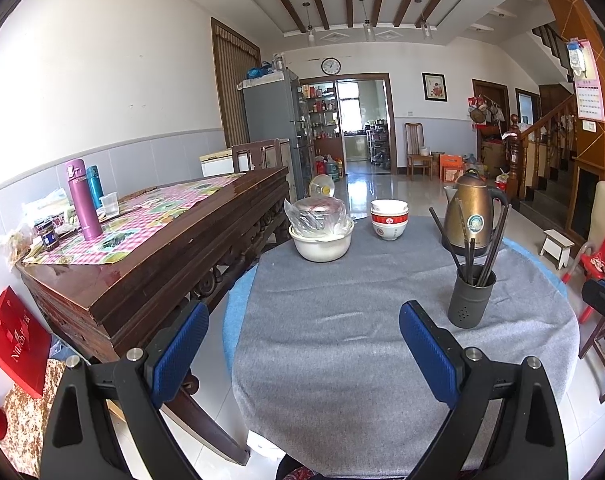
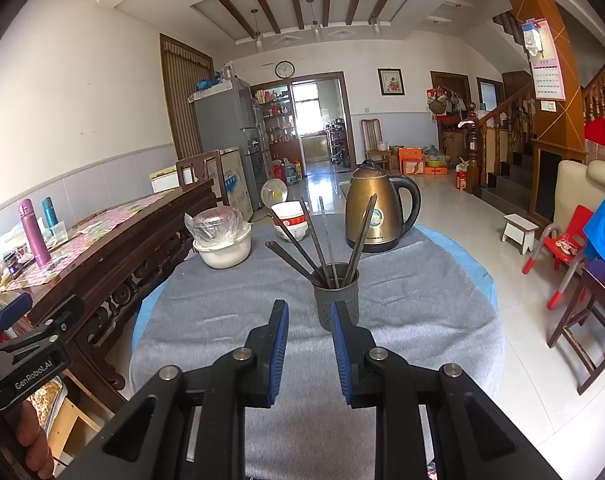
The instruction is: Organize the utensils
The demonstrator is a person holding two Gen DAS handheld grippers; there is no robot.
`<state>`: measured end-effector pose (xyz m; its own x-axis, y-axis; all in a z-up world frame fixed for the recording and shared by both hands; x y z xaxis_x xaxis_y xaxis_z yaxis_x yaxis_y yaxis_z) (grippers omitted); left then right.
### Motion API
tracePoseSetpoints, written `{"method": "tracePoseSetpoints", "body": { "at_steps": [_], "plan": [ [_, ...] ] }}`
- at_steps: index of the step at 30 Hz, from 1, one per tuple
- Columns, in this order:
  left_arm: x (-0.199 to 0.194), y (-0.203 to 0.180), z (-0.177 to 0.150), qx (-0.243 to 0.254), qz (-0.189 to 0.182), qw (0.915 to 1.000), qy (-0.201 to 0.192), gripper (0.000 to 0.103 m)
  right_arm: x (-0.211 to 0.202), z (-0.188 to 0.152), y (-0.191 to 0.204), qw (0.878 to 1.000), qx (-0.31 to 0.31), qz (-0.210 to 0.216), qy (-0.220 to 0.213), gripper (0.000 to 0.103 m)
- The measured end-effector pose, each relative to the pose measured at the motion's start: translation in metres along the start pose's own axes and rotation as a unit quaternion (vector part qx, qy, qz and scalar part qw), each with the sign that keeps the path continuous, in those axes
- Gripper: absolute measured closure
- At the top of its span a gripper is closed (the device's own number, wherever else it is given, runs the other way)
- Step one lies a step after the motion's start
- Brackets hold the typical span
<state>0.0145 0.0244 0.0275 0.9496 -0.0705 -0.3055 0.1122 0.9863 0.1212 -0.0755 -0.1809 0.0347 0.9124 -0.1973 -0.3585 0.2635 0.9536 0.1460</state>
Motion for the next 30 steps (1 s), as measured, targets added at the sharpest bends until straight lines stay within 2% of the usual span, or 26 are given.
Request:
{"method": "tracePoseSetpoints", "body": {
  "at_steps": [30],
  "plan": [
    [0.003,0.012,-0.008,-0.012,0.009,0.9998,0.01,0.007,-0.003,0.006,0.005,1.0,0.0,-0.002,-0.007,0.078]
  ]
}}
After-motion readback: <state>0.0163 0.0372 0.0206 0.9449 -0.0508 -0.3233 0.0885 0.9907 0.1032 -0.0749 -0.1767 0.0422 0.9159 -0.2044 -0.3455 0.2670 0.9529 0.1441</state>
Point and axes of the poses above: each gripper's, at about its wrist camera, not at the fingertips, and x roughly the way its jaws point, y to its left, z to its top, the point moved 8 cm from there along x, roughly the way its jaws point, and after that the axes turned 6 degrees about -y, right-handed, at the moved point
